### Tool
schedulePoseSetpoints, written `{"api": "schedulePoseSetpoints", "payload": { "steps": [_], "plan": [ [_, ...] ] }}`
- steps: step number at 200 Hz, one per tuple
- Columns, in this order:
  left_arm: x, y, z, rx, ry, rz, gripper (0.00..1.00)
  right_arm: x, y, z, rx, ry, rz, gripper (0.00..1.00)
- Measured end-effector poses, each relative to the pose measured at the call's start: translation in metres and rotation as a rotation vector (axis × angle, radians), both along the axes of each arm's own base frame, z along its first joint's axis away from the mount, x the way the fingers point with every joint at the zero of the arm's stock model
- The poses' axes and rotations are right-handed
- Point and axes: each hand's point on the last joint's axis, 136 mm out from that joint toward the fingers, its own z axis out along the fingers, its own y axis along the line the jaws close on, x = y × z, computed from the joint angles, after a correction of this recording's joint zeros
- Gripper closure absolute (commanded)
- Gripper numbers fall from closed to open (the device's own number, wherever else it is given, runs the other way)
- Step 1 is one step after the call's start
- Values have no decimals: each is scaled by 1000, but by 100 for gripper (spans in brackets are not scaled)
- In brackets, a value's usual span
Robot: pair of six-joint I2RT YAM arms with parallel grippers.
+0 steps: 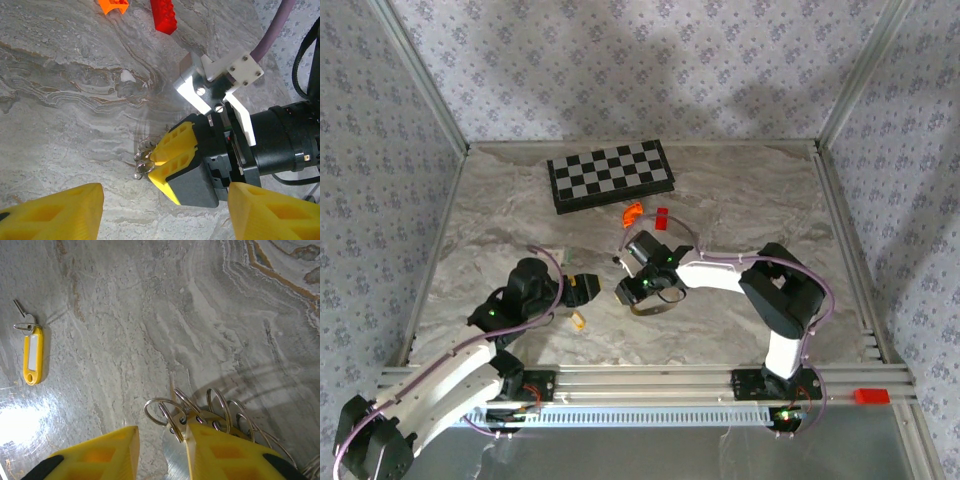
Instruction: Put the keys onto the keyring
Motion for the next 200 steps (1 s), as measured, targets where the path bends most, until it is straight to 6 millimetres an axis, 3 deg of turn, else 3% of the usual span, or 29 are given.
{"api": "schedulePoseSetpoints", "payload": {
  "steps": [99, 200],
  "plan": [
    [0, 0, 2, -5, -7, 0, 34, 0, 0, -7, -14, 4, 10, 78],
    [0, 0, 7, -15, -22, 0, 34, 1, 2, -7, -18, -16, 28, 95]
  ]
}}
